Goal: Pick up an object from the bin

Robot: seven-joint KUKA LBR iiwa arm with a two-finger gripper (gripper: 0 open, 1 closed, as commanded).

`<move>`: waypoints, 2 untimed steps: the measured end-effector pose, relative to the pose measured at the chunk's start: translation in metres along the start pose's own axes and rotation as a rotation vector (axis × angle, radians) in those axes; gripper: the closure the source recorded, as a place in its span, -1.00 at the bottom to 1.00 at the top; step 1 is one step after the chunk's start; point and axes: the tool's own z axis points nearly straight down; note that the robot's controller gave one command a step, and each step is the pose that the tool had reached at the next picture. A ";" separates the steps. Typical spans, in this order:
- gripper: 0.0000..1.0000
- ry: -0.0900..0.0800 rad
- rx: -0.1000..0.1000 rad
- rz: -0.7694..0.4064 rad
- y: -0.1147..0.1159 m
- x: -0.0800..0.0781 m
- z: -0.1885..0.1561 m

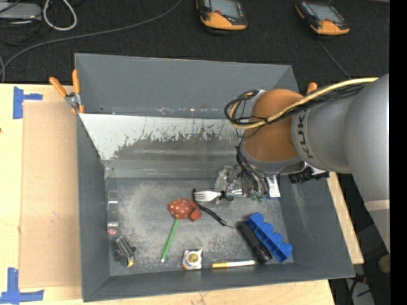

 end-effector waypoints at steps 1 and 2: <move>1.00 0.008 0.001 -0.001 0.000 0.002 -0.017; 1.00 0.011 0.000 -0.002 0.000 0.003 -0.047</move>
Offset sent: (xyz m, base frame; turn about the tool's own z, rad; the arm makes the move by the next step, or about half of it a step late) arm -0.0026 0.0000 0.0863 -0.0006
